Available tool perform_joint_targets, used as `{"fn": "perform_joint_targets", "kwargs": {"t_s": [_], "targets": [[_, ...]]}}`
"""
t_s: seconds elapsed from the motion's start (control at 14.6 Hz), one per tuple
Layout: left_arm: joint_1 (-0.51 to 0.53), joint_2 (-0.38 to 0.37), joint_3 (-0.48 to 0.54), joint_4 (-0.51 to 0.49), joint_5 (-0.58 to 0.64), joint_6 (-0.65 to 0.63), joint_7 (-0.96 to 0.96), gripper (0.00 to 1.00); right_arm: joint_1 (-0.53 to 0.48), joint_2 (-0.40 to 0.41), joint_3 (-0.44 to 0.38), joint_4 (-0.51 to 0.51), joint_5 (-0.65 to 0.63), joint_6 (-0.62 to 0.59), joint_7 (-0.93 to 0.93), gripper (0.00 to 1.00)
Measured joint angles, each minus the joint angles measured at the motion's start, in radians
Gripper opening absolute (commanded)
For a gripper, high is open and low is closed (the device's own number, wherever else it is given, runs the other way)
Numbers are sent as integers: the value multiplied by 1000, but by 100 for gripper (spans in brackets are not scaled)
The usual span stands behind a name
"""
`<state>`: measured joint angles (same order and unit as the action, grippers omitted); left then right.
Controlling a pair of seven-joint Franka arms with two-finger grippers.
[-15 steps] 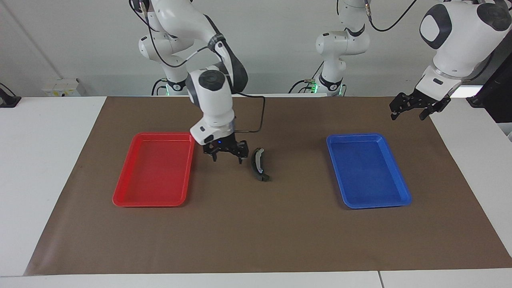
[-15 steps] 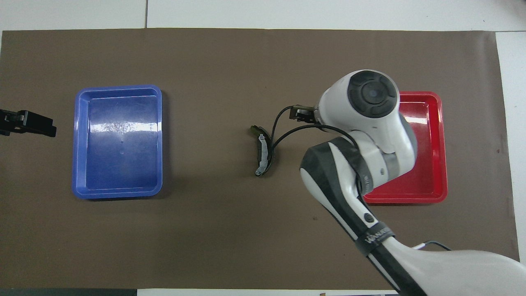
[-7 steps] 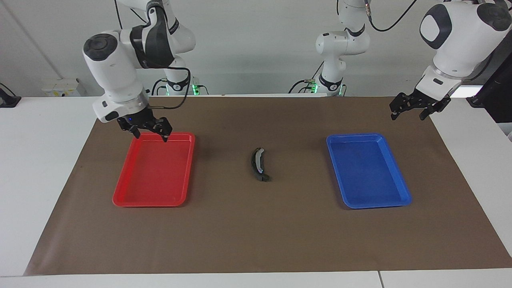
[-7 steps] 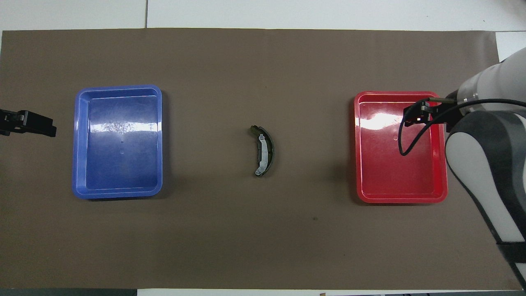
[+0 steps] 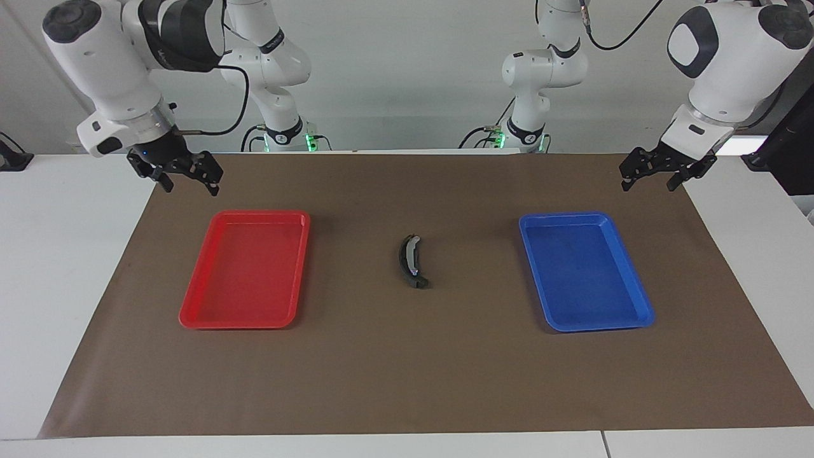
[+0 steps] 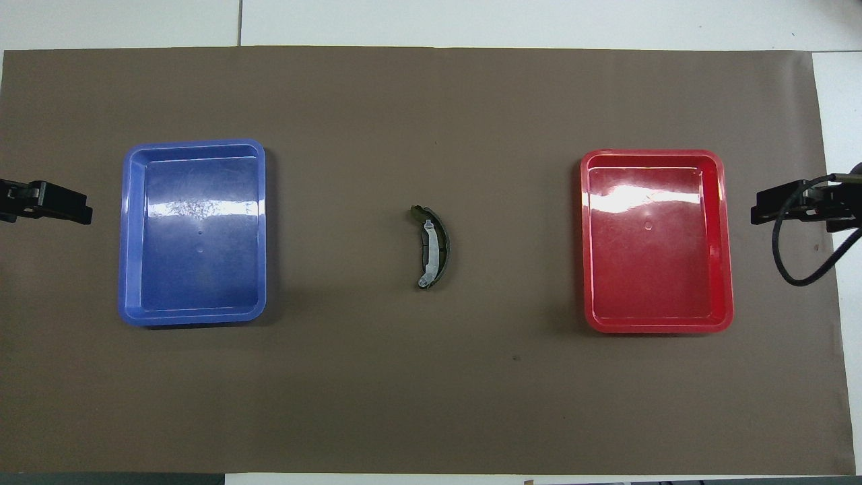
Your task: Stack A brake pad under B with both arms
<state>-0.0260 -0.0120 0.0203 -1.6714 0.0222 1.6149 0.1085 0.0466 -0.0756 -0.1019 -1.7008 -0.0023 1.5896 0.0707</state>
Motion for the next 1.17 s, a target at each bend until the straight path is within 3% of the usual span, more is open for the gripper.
{"fn": "perform_joint_targets", "kwargs": {"t_s": [0.34, 1.17], "targets": [[0, 0, 0, 0, 0, 0, 0, 99, 5, 40, 17, 131, -9, -72, 0, 100], [0, 0, 0, 0, 0, 0, 0, 99, 34, 54, 23, 124, -33, -77, -3, 100]]}}
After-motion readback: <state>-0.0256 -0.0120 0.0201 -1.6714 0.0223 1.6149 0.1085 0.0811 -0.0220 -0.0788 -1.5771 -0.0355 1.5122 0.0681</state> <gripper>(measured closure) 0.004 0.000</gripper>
